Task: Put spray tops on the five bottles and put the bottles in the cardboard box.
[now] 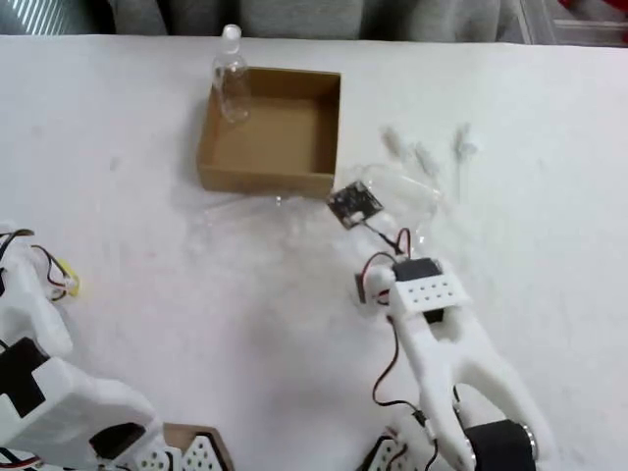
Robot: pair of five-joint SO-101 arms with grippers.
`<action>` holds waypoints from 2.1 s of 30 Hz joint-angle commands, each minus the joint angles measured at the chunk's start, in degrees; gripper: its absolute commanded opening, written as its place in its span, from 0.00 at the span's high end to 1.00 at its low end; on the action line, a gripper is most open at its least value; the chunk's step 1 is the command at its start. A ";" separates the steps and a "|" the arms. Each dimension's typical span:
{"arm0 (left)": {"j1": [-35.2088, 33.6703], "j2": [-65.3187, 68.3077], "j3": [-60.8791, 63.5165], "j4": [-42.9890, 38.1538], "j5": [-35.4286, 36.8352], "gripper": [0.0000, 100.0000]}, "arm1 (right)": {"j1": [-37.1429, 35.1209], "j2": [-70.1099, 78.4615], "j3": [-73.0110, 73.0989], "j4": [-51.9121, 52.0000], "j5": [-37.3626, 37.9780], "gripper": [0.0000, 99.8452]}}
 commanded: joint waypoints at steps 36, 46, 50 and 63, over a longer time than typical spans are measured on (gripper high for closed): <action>0.84 1.27 -1.58 -1.58 -0.26 0.87 | 8.57 -14.29 -31.38 39.60 2.81 0.98; 0.84 1.27 -1.58 -1.67 -0.26 0.86 | 9.36 -2.24 -33.85 33.71 0.09 0.84; 0.84 1.27 -1.58 -1.76 -0.26 0.86 | 9.27 0.40 -33.76 31.25 0.09 0.75; 0.84 1.27 -1.58 -1.76 -0.26 0.86 | 8.92 17.01 -33.93 22.55 0.09 0.68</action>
